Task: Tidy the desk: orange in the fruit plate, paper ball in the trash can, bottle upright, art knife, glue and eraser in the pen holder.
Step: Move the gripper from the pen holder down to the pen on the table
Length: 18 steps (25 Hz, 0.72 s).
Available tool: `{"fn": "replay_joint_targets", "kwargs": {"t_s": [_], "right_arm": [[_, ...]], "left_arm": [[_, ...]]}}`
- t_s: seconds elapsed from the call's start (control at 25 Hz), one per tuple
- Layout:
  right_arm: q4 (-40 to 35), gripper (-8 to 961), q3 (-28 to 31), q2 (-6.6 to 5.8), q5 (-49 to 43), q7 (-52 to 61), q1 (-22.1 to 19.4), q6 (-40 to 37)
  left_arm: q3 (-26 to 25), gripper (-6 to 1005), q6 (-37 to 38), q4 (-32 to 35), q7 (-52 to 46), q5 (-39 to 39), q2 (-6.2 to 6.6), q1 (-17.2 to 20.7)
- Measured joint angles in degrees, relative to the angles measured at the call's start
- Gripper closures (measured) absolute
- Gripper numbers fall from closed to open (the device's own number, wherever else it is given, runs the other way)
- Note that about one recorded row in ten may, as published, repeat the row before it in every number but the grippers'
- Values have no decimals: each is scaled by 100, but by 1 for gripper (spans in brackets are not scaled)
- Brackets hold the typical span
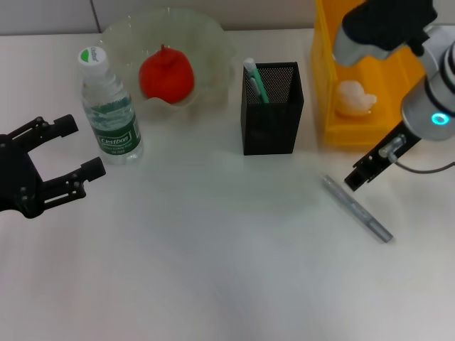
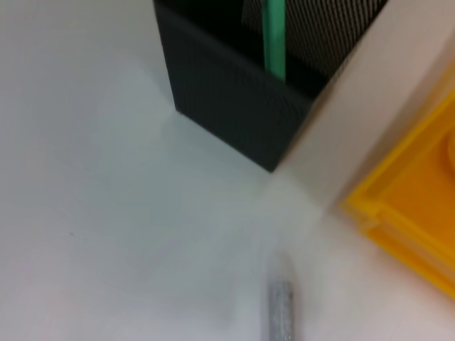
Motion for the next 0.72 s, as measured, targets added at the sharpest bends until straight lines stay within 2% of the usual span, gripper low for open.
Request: {"fn": "replay_joint_targets", "kwargs": {"t_s": [0.04, 0.28, 0.72], "right_arm": [[140, 445, -2, 3, 11, 0, 25, 57], [904, 409, -54, 21, 193, -38, 228, 468], [1381, 382, -235, 40, 504, -132, 406, 690]], "left_arm": [[0, 157, 0, 0, 0, 3, 0, -6], [0, 157, -3, -8, 0, 6, 0, -11], [0, 157, -4, -8, -1, 10, 0, 22]]}}
